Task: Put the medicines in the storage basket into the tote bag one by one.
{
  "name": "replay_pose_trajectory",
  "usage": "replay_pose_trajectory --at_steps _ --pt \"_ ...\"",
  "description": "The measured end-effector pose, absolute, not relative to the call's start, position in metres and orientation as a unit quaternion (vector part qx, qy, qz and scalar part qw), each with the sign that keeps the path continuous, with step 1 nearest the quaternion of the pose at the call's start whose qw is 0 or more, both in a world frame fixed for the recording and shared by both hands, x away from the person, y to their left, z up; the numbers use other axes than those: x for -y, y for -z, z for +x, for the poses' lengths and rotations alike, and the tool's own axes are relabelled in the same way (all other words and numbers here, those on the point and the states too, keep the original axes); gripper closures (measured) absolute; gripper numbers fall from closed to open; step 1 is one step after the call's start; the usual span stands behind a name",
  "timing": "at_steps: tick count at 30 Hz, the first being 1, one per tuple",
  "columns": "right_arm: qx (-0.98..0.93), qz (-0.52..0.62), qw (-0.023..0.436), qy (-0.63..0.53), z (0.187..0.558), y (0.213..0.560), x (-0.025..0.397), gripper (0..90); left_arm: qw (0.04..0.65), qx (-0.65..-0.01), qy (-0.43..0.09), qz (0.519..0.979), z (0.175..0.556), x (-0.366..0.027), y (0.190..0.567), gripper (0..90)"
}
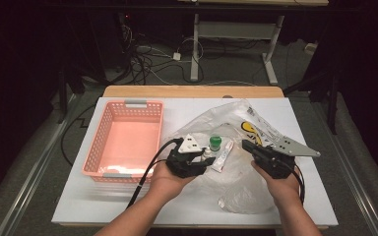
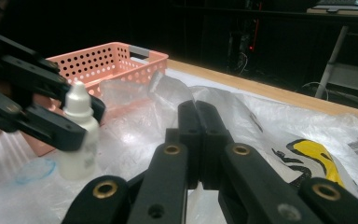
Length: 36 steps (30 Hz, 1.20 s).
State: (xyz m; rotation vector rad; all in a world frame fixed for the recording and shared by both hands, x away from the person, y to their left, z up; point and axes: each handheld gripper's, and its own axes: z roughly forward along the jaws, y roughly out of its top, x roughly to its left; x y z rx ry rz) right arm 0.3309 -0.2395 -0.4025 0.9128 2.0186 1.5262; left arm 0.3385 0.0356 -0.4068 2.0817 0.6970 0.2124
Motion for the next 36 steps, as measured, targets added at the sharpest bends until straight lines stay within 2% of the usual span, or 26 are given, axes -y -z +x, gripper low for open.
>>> replay_pose_trajectory --at_steps 12,29,36 --pt "-0.724 0.326 0.231 -0.562 0.325 0.396 0.244 90.0 0.449 -0.277 -0.084 0.845 0.353 0.013 0.430 57.6" --pt "-0.719 0.327 0.230 -0.569 0.327 0.394 0.245 90.0 0.428 -0.299 -0.110 0.846 0.379 0.051 0.459 57.4" --pt "-0.717 0.332 0.228 -0.569 0.327 0.396 0.247 90.0 0.445 -0.324 -0.082 0.831 0.388 0.059 0.466 57.3"
